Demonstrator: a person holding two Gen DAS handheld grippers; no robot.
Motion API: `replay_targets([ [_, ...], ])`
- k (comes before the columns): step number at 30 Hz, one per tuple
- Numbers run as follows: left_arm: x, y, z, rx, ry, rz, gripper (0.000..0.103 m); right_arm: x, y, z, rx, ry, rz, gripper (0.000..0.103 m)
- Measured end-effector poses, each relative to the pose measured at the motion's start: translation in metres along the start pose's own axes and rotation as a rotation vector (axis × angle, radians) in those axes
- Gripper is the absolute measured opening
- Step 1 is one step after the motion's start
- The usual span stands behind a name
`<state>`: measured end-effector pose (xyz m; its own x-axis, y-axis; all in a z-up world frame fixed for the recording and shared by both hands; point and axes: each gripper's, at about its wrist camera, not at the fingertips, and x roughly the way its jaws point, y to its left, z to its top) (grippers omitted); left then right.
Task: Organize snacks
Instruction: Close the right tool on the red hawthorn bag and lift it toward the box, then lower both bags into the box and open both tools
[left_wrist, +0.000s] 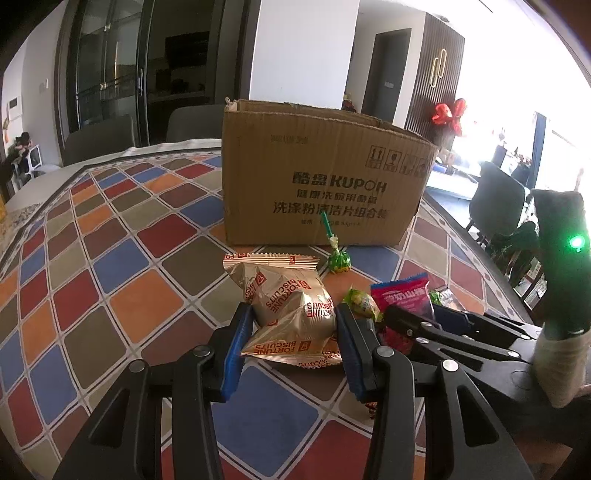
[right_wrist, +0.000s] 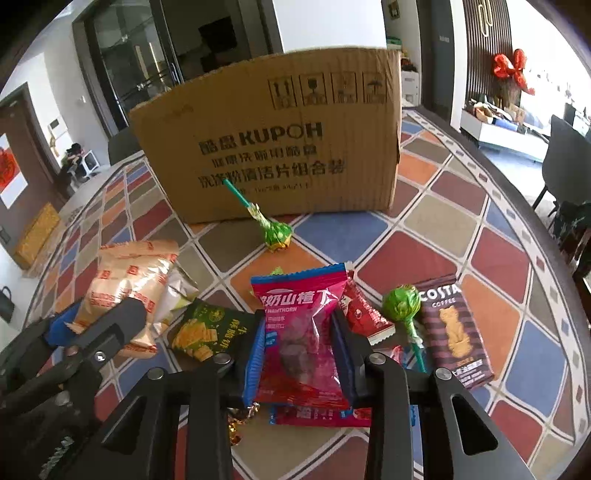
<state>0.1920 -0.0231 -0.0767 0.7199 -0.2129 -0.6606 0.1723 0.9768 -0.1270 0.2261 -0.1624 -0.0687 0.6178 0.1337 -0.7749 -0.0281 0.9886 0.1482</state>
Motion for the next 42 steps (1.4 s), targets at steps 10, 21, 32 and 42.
replay_targets([
  [10, -0.025, -0.003, 0.020, 0.010, -0.070, -0.017, 0.045, -0.035, 0.001, 0.016, -0.017, -0.087, 0.032, 0.035],
  [21, -0.045, -0.005, 0.081, 0.076, -0.183, -0.002, 0.045, -0.071, 0.008, 0.068, -0.073, -0.222, 0.051, 0.035],
  [32, -0.028, -0.004, 0.151, 0.113, -0.179, -0.033, 0.045, -0.083, 0.019, 0.137, -0.156, -0.317, 0.036, 0.035],
  [42, 0.027, 0.001, 0.199, 0.117, -0.059, -0.040, 0.045, -0.056, 0.018, 0.187, -0.189, -0.291, 0.020, 0.035],
])
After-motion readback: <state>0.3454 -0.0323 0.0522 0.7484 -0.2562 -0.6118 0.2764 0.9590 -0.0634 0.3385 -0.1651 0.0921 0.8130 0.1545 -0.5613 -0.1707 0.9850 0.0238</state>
